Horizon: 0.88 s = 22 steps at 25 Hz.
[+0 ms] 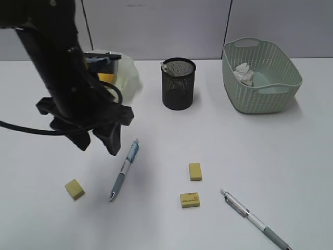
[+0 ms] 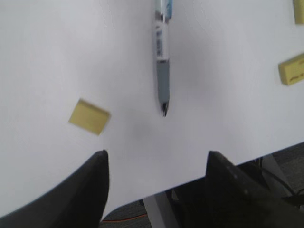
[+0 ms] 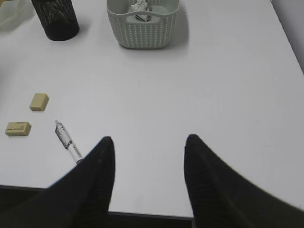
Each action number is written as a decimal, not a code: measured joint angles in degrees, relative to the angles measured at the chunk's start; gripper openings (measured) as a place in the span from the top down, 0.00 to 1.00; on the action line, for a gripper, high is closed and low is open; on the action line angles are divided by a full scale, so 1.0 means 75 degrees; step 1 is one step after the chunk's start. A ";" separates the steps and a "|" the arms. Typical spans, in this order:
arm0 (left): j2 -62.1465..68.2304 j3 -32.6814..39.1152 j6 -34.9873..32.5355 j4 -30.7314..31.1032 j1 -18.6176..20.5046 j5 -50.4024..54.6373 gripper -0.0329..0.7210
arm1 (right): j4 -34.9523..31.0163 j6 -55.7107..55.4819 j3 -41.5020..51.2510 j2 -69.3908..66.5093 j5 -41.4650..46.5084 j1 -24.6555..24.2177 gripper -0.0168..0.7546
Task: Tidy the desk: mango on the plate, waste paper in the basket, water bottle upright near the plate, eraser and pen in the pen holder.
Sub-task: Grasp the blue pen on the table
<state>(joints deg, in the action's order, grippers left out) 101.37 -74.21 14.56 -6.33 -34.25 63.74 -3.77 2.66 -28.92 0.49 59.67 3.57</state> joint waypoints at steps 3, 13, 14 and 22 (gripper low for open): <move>0.0760 -0.0556 -0.0001 0.0000 -0.0018 -0.0137 0.36 | 0.0000 0.0000 0.0000 0.0000 0.0000 0.0000 0.48; 0.2520 -0.1834 -0.0001 0.0162 -0.0034 -0.0660 0.40 | 0.0000 0.0000 0.0000 0.0000 0.0000 0.0000 0.48; 0.2634 -0.1879 -0.0001 0.0193 -0.0051 -0.0721 0.41 | 0.0000 0.0000 0.0000 0.0000 0.0000 0.0000 0.48; 0.3140 -0.1940 0.0095 0.0311 -0.0108 -0.1267 0.50 | 0.0000 -0.0003 0.0000 0.0000 0.0000 0.0000 0.48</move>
<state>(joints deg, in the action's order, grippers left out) 124.92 -88.75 15.27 -4.00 -35.05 54.24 -3.77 2.64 -28.92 0.49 59.67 3.57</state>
